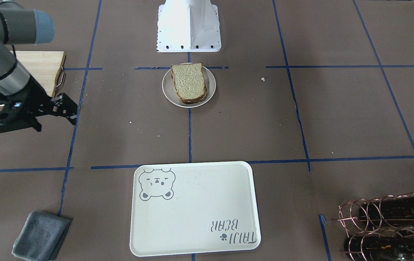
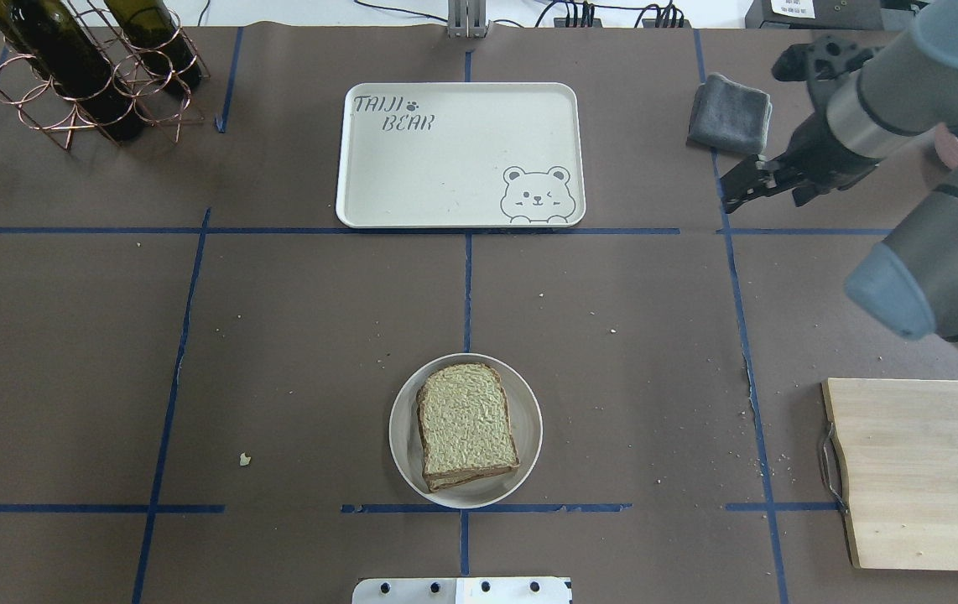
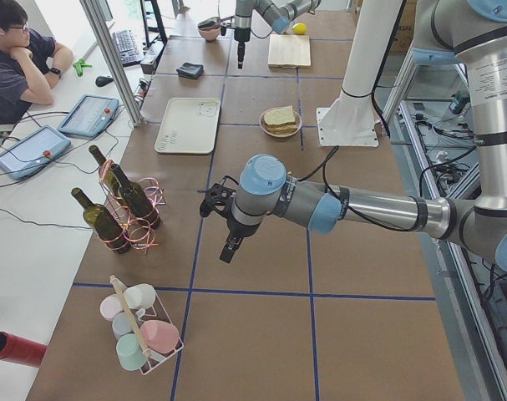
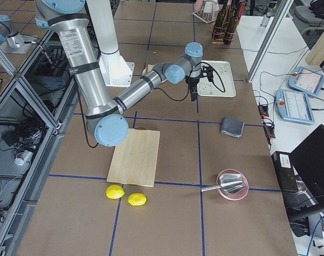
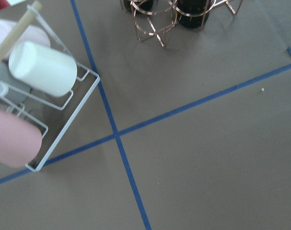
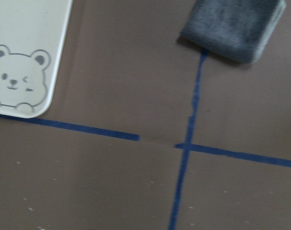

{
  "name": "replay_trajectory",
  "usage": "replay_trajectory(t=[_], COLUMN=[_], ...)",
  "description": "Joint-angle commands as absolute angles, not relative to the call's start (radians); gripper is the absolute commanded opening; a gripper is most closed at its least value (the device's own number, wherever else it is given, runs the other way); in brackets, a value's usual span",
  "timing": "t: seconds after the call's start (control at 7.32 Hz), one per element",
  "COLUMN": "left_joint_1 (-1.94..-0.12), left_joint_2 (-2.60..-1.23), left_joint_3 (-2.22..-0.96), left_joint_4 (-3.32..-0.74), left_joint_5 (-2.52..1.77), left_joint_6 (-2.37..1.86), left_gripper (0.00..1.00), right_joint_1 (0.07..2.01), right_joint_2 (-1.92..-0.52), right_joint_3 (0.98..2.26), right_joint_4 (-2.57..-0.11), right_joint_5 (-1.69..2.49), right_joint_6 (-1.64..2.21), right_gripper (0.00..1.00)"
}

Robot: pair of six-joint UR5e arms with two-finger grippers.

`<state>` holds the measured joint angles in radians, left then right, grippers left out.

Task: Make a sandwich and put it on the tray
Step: 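Open the right gripper and withdraw it away from the plate, then move the left gripper toward the plate holding the sandwich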

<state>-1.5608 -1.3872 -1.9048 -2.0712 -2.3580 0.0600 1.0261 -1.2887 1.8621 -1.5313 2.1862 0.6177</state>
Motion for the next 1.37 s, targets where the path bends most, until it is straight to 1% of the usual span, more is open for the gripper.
replay_trajectory(t=[0.0, 0.14, 0.27, 0.41, 0.55, 0.68, 0.82, 0.96, 1.09, 1.23], left_joint_1=[-1.552, -1.510, -1.435, -1.366, -1.264, -1.147, -1.047, -0.926, -0.800, -0.720], left_joint_2=[-1.413, -1.449, -1.486, -1.534, -1.561, -1.615, -1.661, -1.664, -1.666, -1.670], left_joint_3=[-1.846, -1.856, -1.858, -1.877, -1.935, -1.947, -1.963, -2.003, -2.014, -2.014], left_joint_4=[-2.299, -2.316, -2.316, -2.316, -2.325, -2.313, -2.315, -2.313, -2.310, -2.284], left_joint_5=[-2.447, -2.497, -2.496, -2.493, -2.467, -2.538, -2.530, -2.385, -2.220, -2.130], left_joint_6=[-0.022, -0.185, -0.202, -0.318, -0.363, -0.433, -0.632, -0.760, -0.891, -0.982], left_gripper=[1.00, 1.00, 1.00, 1.00, 1.00, 1.00, 1.00, 1.00, 1.00, 1.00], right_joint_1=[1.251, 1.358, 1.437, 1.518, 1.579, 1.629, 1.647, 1.655, 1.655, 1.655], right_joint_2=[-1.478, -1.558, -1.601, -1.629, -1.688, -1.760, -1.816, -1.815, -1.810, -1.810], right_joint_3=[1.856, 1.839, 1.839, 1.839, 1.841, 1.839, 1.839, 1.839, 1.839, 1.839], right_joint_4=[-1.540, -1.551, -1.602, -1.688, -1.724, -1.724, -1.718, -1.718, -1.718, -1.717], right_joint_5=[2.264, 2.288, 2.289, 2.290, 2.289, 2.286, 2.286, 2.286, 2.287, 2.287], right_joint_6=[0.206, 0.005, -0.132, -0.266, -0.344, -0.344, -0.336, -0.330, -0.318, -0.316], right_gripper=[1.00, 1.00, 1.00, 1.00, 1.00, 1.00, 1.00, 1.00, 1.00, 1.00])
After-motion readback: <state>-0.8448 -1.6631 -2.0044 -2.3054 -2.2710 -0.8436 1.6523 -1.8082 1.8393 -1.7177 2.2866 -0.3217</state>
